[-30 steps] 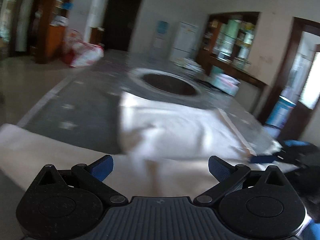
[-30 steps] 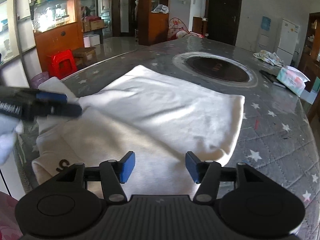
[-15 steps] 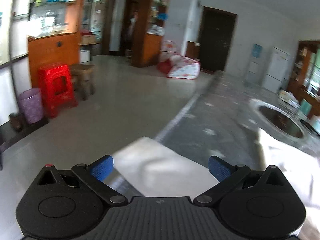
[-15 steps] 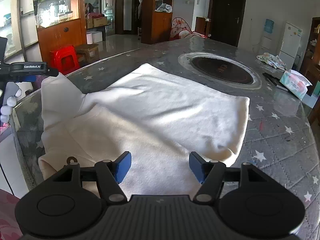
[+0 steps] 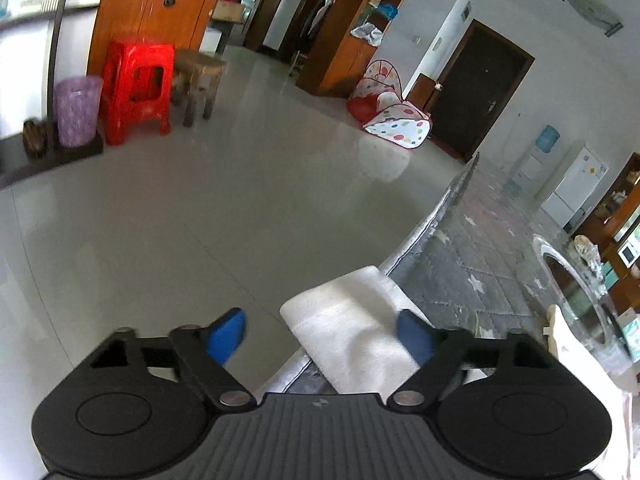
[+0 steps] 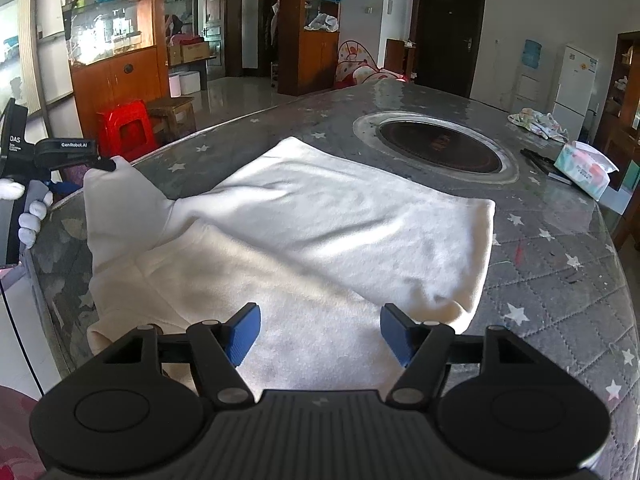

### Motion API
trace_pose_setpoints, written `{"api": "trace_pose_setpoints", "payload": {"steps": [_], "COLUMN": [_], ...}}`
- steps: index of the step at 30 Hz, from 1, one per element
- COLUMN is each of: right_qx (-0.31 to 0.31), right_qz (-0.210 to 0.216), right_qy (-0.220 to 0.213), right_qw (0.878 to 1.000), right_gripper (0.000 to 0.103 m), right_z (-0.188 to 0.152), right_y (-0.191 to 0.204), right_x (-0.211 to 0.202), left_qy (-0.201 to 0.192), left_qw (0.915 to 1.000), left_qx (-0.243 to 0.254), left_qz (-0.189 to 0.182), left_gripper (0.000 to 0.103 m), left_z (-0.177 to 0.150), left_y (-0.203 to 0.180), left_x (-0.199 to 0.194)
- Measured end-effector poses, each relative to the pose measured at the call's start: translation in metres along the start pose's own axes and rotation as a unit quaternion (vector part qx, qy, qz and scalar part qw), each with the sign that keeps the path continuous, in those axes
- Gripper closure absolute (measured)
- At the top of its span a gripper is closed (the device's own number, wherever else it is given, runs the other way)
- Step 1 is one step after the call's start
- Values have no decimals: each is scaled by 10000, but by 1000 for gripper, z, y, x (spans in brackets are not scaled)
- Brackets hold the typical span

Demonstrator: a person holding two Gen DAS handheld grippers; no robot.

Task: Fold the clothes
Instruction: 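Grasp the opposite side with the left gripper and fold it over the body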

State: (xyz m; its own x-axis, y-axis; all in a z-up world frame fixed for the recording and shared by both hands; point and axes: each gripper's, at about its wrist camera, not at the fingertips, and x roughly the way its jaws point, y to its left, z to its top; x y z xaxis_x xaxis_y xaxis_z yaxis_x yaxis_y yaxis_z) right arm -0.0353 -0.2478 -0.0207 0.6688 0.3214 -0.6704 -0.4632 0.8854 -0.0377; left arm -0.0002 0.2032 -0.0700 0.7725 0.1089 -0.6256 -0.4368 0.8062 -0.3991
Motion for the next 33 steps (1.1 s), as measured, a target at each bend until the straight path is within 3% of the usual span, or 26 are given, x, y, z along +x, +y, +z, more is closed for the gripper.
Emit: {"api": "trace_pose_setpoints", "payload": {"steps": [2, 7, 11, 17, 22, 28, 33], "right_qx": [7, 29, 167, 579, 889, 1132, 1277], "right_qz": [6, 14, -5, -82, -195, -218, -168], "right_qy": [-2, -26, -136, -326, -393, -527, -558], "right_qw": [10000, 10000, 9998, 9978, 9951, 9919, 9901], "right_gripper": [35, 35, 35, 34, 33, 29, 28], "right_z": [0, 0, 0, -4, -11, -17, -23], "right_y": [1, 2, -1, -8, -14, -17, -17], "right_x": [0, -2, -7, -14, -19, -24, -23], "left_qy": [-1, -159, -289, -451, -460, -145, 261], "left_qw": [10000, 9997, 9994, 9960, 9874, 9680, 9453], "left_qx": [-2, 116, 90, 207, 471, 805, 1155], "left_qz": [-89, -110, -187, -747, -1436, -2374, -3041], "left_gripper": [38, 75, 88, 92, 93, 93, 93], "left_z": [0, 2, 7, 6, -2, -22, -46], "left_y": [1, -6, -13, -35, -69, -114, -151], "left_x": [-1, -5, -11, -38, -64, -88, -97]}}
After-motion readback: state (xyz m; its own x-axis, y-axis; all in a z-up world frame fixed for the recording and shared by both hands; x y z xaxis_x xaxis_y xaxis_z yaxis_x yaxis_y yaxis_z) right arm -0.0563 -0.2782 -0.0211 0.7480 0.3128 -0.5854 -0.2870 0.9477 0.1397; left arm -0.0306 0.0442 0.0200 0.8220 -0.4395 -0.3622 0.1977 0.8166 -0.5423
